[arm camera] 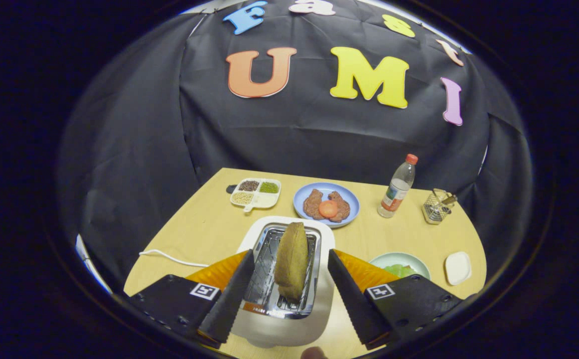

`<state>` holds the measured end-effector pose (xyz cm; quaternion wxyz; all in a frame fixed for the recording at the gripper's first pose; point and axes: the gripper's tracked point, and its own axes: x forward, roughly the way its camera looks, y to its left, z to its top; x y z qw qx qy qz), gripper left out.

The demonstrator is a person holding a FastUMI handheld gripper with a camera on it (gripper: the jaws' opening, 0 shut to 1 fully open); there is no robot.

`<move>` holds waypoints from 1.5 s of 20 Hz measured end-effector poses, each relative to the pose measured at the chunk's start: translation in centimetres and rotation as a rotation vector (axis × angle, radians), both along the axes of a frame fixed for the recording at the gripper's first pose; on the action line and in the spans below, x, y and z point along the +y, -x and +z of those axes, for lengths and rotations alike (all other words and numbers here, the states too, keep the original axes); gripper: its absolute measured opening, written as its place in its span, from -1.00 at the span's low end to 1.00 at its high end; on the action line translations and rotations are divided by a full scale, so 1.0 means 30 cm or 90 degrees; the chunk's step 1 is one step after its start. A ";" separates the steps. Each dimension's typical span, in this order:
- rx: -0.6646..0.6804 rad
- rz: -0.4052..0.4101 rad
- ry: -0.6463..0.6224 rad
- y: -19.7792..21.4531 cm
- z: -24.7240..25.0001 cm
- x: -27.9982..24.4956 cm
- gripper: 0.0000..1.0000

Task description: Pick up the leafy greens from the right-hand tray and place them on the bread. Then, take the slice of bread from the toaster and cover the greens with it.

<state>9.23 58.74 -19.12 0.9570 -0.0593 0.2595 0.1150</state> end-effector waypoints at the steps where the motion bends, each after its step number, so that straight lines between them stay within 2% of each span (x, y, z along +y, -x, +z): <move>1: 0.004 -0.005 0.009 -0.021 -0.019 0.004 0.69; 2: 0.013 -0.010 0.013 -0.036 -0.035 0.009 0.55; 6: 0.026 -0.038 0.016 -0.049 -0.042 -0.012 -0.26; 8: 0.030 -0.036 -0.002 -0.046 -0.024 -0.008 -0.66; 9: 0.027 -0.029 -0.016 -0.041 -0.005 -0.011 -0.79; 17: -0.056 0.029 -0.136 0.047 0.339 -0.082 -0.80; 22: -0.104 0.002 -0.165 0.066 0.494 -0.296 -0.79; 24: -0.111 -0.026 -0.157 0.049 0.488 -0.429 -0.80; 27: -0.085 -0.054 -0.149 0.027 0.390 -0.577 -0.80; 30: -0.040 -0.055 -0.145 -0.002 0.247 -0.653 -0.80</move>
